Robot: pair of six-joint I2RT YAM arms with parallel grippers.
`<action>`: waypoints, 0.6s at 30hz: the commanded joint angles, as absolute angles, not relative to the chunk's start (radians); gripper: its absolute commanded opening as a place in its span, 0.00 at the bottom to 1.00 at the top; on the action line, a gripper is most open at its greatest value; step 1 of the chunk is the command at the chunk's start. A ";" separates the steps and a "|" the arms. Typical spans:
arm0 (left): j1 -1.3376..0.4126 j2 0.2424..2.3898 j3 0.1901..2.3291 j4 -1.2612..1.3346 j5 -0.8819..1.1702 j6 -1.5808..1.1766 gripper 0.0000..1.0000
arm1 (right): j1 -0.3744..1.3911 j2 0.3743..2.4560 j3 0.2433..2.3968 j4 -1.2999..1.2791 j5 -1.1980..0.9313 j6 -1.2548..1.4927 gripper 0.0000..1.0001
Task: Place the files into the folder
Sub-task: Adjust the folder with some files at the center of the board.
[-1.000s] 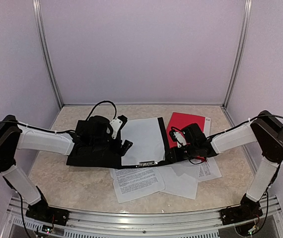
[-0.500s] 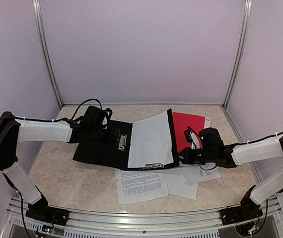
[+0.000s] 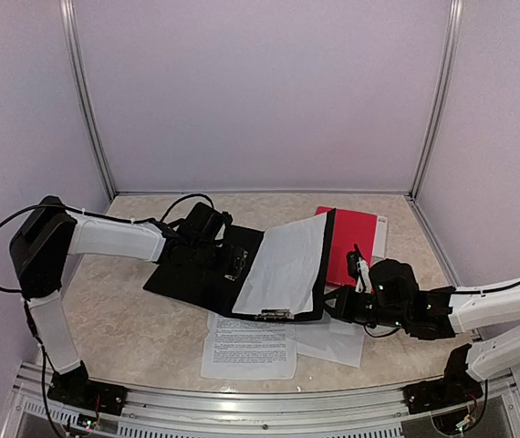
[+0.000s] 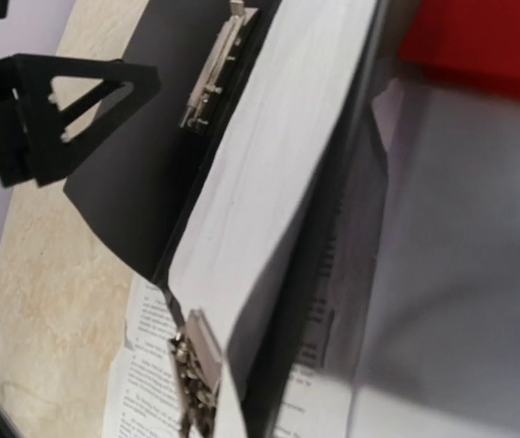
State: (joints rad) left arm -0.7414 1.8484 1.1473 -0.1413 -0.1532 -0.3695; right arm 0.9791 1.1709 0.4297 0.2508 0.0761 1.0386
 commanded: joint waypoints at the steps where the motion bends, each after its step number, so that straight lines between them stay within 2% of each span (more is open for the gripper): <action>1: -0.744 1.910 1.178 -0.151 -0.139 -0.326 0.92 | 1.034 1.155 0.416 0.212 0.179 1.117 0.00; 4: -0.743 1.950 1.197 -0.145 -0.147 -0.276 0.87 | 1.059 1.150 0.429 0.179 0.212 1.116 0.07; 12: -0.707 2.004 1.221 -0.136 -0.103 -0.210 0.72 | 1.059 1.071 0.640 -0.219 0.449 0.929 0.48; 15: -0.702 2.008 1.212 -0.122 -0.086 -0.185 0.66 | 1.034 1.057 0.720 -0.302 0.488 0.849 0.56; 18: -0.701 2.021 1.213 -0.120 -0.072 -0.164 0.60 | 0.984 1.052 0.752 -0.315 0.449 0.777 0.58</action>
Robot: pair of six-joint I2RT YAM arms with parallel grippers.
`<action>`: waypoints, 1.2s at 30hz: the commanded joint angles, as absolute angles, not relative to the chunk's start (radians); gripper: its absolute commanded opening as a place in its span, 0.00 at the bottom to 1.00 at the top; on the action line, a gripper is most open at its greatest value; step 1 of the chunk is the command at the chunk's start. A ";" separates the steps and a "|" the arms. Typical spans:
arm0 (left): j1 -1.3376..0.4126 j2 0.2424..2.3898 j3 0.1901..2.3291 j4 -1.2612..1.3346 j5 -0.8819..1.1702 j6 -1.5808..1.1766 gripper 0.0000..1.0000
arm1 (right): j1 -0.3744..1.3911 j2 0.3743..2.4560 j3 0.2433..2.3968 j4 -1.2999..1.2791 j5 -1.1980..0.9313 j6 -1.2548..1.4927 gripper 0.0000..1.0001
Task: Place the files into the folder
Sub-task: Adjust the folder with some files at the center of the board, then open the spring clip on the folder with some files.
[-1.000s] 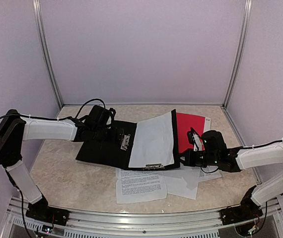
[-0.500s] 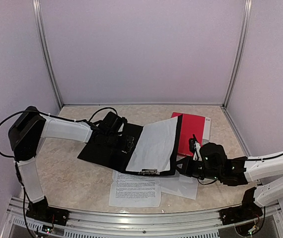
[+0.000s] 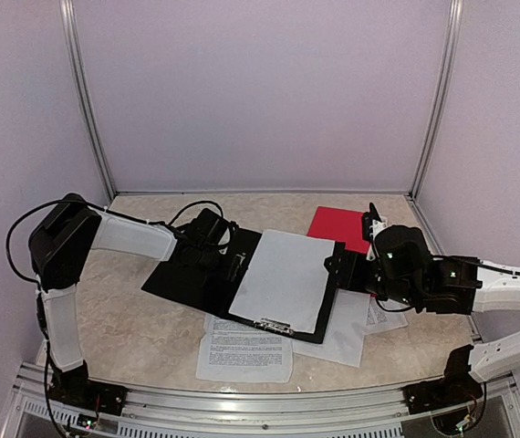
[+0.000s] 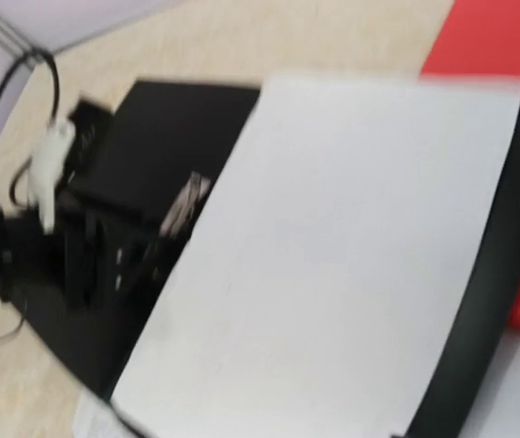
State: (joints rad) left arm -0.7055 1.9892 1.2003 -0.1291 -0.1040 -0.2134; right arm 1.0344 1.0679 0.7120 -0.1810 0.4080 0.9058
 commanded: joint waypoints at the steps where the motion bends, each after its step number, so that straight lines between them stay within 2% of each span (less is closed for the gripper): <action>1: -0.701 2.028 1.213 -0.120 -0.070 -0.160 0.58 | 0.968 1.054 0.761 -0.317 0.435 0.754 0.58; 12: -0.710 2.018 1.128 -0.064 0.031 -0.080 0.37 | 0.808 1.213 0.891 -0.266 0.222 0.538 0.58; 18: -0.737 1.938 1.004 0.062 0.075 -0.004 0.35 | 0.700 1.406 0.971 -0.153 -0.030 0.437 0.56; 27: -0.748 1.926 0.971 0.099 0.134 0.048 0.34 | 0.662 1.771 1.206 -0.095 -0.389 0.307 0.51; 36: -0.744 1.945 0.971 0.123 0.143 0.019 0.35 | 0.648 2.061 1.416 -0.130 -0.541 0.213 0.45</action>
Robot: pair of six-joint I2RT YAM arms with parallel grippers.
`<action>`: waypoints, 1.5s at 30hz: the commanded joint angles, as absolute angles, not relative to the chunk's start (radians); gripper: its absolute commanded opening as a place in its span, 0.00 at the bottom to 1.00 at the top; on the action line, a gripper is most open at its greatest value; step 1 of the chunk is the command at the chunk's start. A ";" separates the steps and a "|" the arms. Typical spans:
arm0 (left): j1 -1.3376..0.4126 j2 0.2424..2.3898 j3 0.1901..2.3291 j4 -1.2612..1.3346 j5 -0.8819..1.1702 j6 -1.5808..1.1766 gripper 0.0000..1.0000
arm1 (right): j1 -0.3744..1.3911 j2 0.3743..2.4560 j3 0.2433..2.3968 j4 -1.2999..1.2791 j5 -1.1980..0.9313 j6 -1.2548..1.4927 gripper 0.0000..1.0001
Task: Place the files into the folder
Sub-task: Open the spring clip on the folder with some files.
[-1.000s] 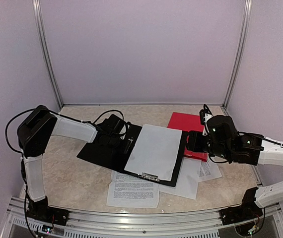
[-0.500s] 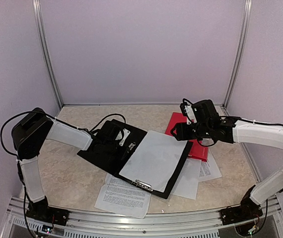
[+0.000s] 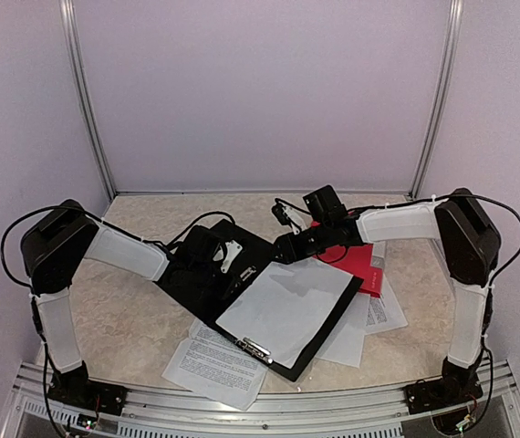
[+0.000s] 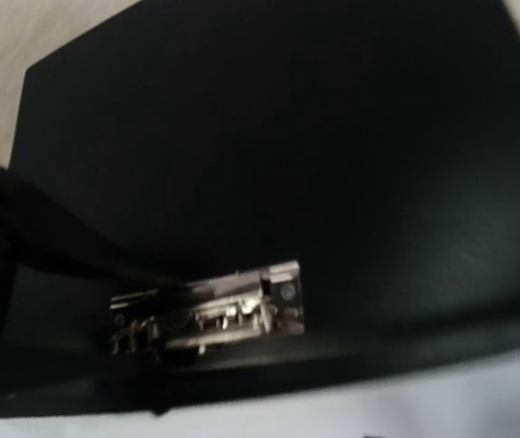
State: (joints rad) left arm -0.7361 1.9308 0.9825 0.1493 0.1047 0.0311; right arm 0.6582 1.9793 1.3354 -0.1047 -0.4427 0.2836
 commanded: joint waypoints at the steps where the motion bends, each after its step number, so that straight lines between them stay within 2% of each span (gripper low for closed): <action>1: -0.744 1.946 0.974 0.123 0.145 0.015 0.35 | 0.646 2.084 1.437 -0.139 -0.550 0.201 0.44; 21: -0.752 1.980 0.976 0.144 0.158 -0.027 0.36 | 0.644 2.313 1.622 -0.255 -0.655 0.113 0.37; 35: -0.761 1.992 0.988 0.122 0.166 -0.019 0.35 | 0.639 2.316 1.623 -0.237 -0.675 0.095 0.26; 45: -0.761 2.005 1.003 0.104 0.165 -0.014 0.35 | 0.632 2.311 1.634 -0.230 -0.690 0.093 0.24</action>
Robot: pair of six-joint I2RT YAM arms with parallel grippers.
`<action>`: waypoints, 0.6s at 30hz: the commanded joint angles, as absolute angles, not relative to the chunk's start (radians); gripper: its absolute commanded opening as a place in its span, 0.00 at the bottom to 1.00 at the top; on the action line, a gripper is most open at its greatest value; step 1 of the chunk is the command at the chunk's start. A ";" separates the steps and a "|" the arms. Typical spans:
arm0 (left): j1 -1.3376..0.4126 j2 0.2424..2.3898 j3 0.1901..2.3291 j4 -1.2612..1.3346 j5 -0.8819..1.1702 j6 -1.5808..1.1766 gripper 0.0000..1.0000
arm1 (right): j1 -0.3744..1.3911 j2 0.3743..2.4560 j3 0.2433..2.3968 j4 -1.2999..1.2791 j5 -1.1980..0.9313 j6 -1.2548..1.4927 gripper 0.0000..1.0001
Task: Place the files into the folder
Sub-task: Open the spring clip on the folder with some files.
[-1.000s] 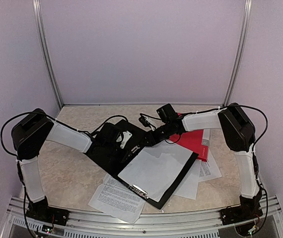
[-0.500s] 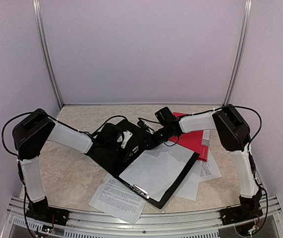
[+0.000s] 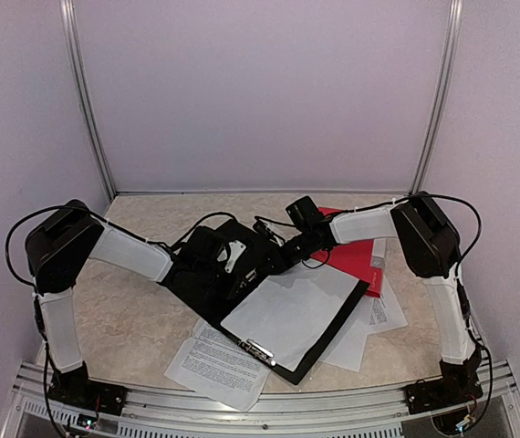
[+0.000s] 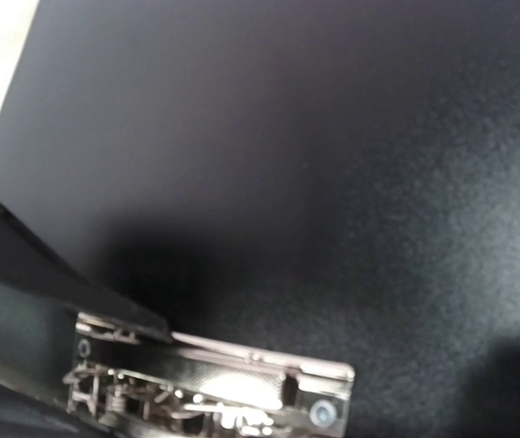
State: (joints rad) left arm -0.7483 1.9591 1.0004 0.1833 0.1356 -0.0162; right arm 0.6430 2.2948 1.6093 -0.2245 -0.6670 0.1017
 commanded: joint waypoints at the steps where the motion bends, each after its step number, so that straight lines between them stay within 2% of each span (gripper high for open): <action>1: -0.761 2.005 1.005 0.103 0.163 -0.014 0.35 | 0.632 2.310 1.634 -0.230 -0.689 0.091 0.23; 14: -0.761 2.014 1.009 0.097 0.174 -0.009 0.34 | 0.619 2.313 1.640 -0.221 -0.659 0.108 0.00; 18: -0.762 2.016 1.001 0.098 0.185 -0.003 0.34 | 0.604 2.323 1.644 -0.232 -0.629 0.111 0.00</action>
